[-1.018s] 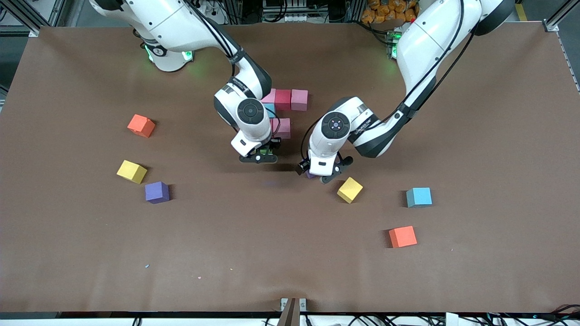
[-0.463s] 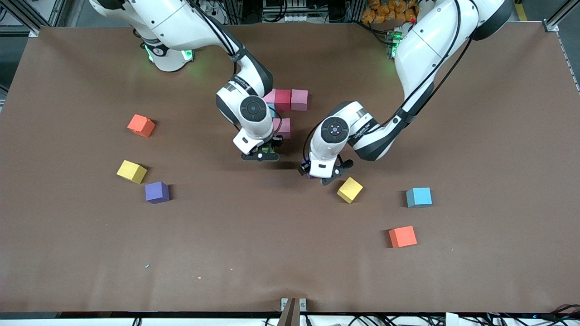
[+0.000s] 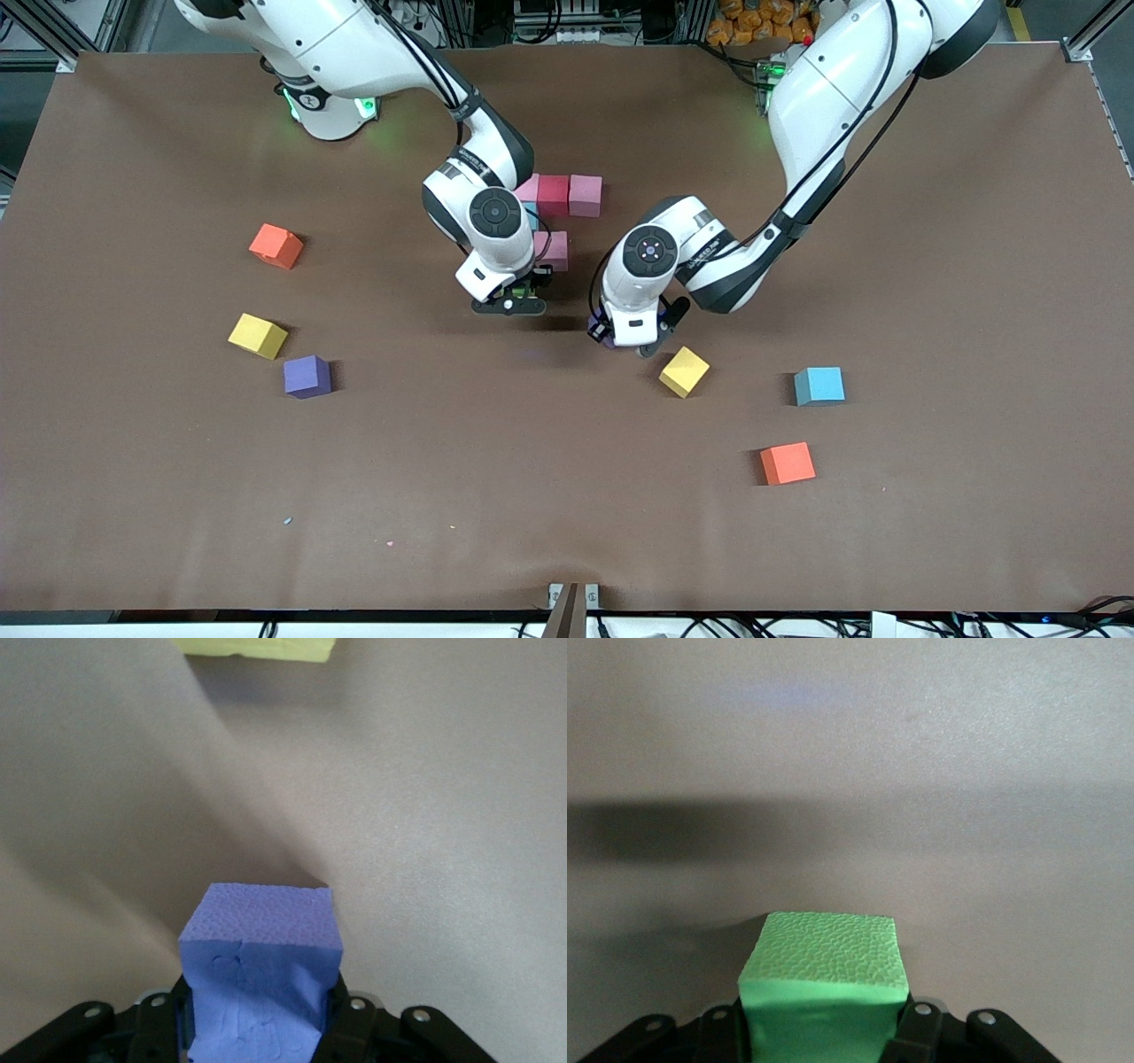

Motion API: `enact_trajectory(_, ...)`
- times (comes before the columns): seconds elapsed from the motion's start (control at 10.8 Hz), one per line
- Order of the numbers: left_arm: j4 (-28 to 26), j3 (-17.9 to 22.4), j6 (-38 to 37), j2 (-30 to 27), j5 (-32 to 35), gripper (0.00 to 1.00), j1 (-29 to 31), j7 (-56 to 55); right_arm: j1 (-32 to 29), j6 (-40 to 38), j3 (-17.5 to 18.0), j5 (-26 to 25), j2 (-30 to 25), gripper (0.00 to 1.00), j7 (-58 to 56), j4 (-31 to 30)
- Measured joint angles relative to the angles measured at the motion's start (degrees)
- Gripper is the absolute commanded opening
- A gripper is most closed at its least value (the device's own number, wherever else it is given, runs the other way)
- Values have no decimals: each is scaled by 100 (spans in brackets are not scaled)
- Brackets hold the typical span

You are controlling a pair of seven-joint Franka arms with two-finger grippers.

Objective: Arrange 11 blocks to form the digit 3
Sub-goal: 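Place the green cube with the right gripper while the left gripper places purple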

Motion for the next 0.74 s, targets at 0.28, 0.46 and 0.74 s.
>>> enact_trajectory(0.28,-38,-37,-15,-20,-1,0,1,-1142,10,-11,1,0,-13,100,1,-19)
enact_trajectory(0.46,-254,-75,-34,-159,-1,0,-19,-1756,10,-65,0,0,-135,100,4,-19)
enact_trajectory(0.74,-713,-224,-50,-527,-1,0,-18,-2727,-42,-283,-37,0,-564,100,18,-22)
